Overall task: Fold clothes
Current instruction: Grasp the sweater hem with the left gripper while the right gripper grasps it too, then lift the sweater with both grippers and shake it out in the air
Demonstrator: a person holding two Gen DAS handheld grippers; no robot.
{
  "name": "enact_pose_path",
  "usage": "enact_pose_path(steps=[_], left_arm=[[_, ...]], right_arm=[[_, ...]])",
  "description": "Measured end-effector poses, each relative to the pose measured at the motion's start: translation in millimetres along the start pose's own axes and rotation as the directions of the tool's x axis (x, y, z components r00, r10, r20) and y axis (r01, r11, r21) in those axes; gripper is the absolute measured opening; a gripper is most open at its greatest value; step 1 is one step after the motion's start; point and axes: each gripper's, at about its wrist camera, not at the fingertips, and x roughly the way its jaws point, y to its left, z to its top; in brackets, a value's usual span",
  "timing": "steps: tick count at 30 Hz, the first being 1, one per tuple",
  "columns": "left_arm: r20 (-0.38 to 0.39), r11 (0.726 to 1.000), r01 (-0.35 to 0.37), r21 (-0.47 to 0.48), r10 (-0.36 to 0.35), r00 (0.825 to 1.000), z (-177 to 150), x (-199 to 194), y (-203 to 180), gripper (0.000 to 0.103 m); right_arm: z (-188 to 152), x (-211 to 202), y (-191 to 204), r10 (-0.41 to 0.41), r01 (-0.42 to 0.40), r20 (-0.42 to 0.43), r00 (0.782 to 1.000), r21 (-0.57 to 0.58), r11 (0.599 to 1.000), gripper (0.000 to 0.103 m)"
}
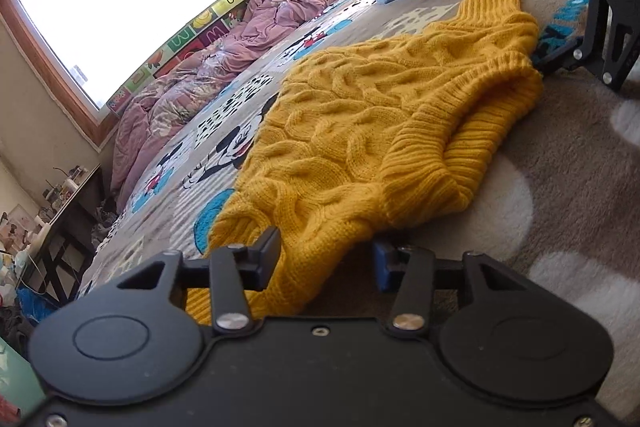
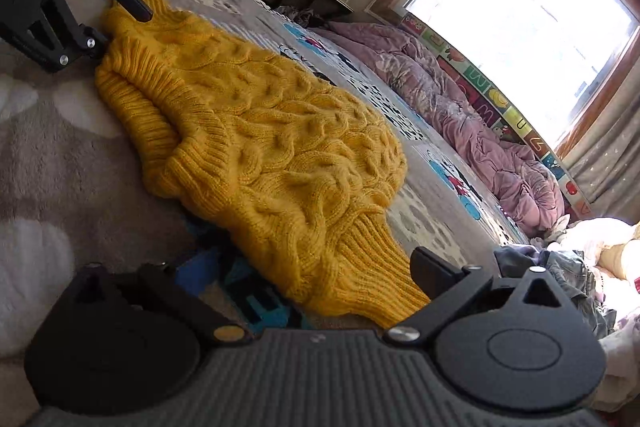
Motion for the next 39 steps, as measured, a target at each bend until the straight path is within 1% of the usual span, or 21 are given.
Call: enact_pose_path(steps=[3,4,6,7,8,9,11,13,16,18,22,27,33,36,39], left_arm=[[-0.009,0.999,-0.009,-0.037,0.009,1.0,0.1,4.2,1.9,0.043],[-0.011,0.999,-0.014,-0.05,0.014,1.0,0.2,5.7,2.2,0.043],[-0.014,0.997,-0.022,-0.074,0.021,1.0,0.2,8.1,2.0,0.038],[-0.015,0.997,-0.024,-0.077,0.023,1.0,0.3,8.5,0.9,0.032],[-0.011,0.997,-0.026,-0.077,0.025,1.0,0.5,7.7,-0.2,0.024],[-0.006,0.997,-0.028,-0.076,0.028,1.0,0.7,6.5,-1.2,0.021],[-0.002,0.996,-0.028,-0.089,0.028,1.0,1.1,3.8,-0.4,0.012],[0.026,0.991,-0.025,-0.134,0.029,0.999,5.8,-5.4,5.9,0.011],[0.076,0.978,-0.017,-0.207,0.034,0.997,15.3,-21.2,16.8,0.01],[0.104,0.973,-0.026,-0.231,0.051,0.993,25.9,-31.2,21.9,0.01],[0.167,0.965,-0.029,-0.259,0.074,0.983,51.8,-55.5,33.2,0.01],[0.242,0.963,-0.041,-0.266,0.108,0.964,84.2,-84.1,50.0,0.01],[0.348,0.966,-0.081,-0.245,0.165,0.923,123.8,-127.5,63.9,0.009],[0.4,0.967,-0.102,-0.234,0.192,0.896,135.7,-155.1,68.0,0.009],[0.45,0.965,-0.107,-0.238,0.207,0.869,143.4,-184.5,73.4,0.009]], right_arm=[[6.9,7.2,-3.4,0.023,-0.023,-0.012,1.0,0.007,1.0,0.077],[8.2,9.8,-4.9,0.042,-0.042,-0.017,0.999,0.025,0.999,0.074],[9.6,14.2,-6.8,0.086,-0.085,-0.022,0.996,0.06,0.995,0.049],[10.0,15.3,-5.7,0.1,-0.099,-0.022,0.995,0.063,0.993,0.044],[10.5,15.5,-3.1,0.104,-0.103,-0.022,0.994,0.054,0.993,0.033],[11.1,14.7,0.2,0.101,-0.1,-0.024,0.995,0.041,0.994,0.028],[12.4,12.5,6.3,0.092,-0.091,-0.029,0.995,0.021,0.996,0.024],[14.9,10.1,4.5,0.092,-0.091,-0.034,0.995,0.041,0.995,0.019],[21.4,-3.7,-4.6,0.052,-0.051,-0.012,0.999,0.063,0.997,0.017],[28.5,-17.4,-14.1,0.021,-0.022,0.011,1.0,0.068,0.997,0.016],[45.1,-48.6,-40.8,-0.029,0.023,0.056,0.998,0.101,0.995,0.015],[64.1,-90.1,-82.9,-0.087,0.07,0.106,0.991,0.16,0.985,0.015],[86.3,-141.6,-131.0,-0.141,0.105,0.174,0.975,0.201,0.974,0.015],[95.4,-170.3,-150.6,-0.177,0.13,0.208,0.962,0.22,0.967,0.014],[104.3,-202.8,-161.2,-0.215,0.161,0.246,0.945,0.222,0.962,0.014]])
